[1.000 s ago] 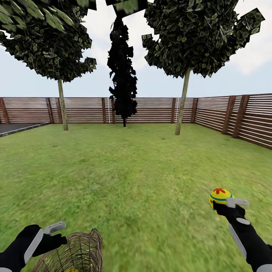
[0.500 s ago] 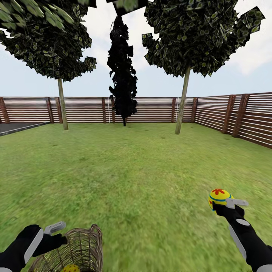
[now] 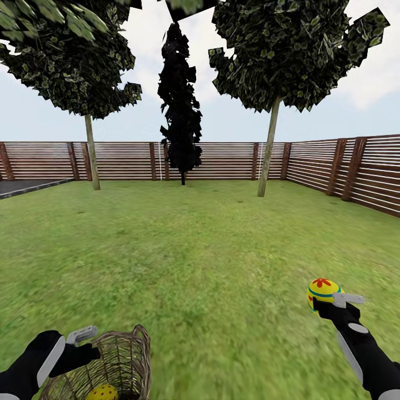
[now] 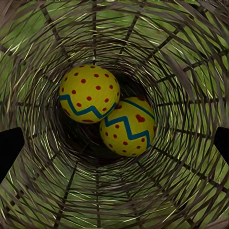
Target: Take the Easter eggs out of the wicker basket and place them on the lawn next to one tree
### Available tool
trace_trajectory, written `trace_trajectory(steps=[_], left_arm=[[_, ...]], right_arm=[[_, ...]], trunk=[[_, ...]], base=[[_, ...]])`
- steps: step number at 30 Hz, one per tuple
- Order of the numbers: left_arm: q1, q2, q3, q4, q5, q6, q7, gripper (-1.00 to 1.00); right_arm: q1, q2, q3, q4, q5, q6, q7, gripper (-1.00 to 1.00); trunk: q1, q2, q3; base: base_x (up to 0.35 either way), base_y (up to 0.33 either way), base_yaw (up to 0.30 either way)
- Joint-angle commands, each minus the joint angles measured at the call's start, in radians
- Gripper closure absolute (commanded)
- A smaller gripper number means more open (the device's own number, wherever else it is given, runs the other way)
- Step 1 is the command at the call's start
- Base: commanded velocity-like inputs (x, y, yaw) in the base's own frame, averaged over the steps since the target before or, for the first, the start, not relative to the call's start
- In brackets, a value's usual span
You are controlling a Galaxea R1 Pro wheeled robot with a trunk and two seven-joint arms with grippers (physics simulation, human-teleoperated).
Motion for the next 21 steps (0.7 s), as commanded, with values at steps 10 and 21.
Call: trace_trajectory(steps=[10,21], left_arm=[[-0.001,0.031,-0.001,-0.01,0.008,-0.005,-0.026,-1.0],[-0.001,-0.019,0.002,-0.004,0.001,-0.008,-0.035,-1.0]], right_arm=[[0.003,-0.015,0.046,0.08,-0.002,-0.072,0.003,1.0],[0.003,0.022,0.075,0.142,0.004,-0.069,0.029,1.0]], trunk=[[0.0,-0.001,-0.001],[0.0,-0.001,-0.001]], base=[[0.0,0.0,0.0],[0.0,0.0,0.0]])
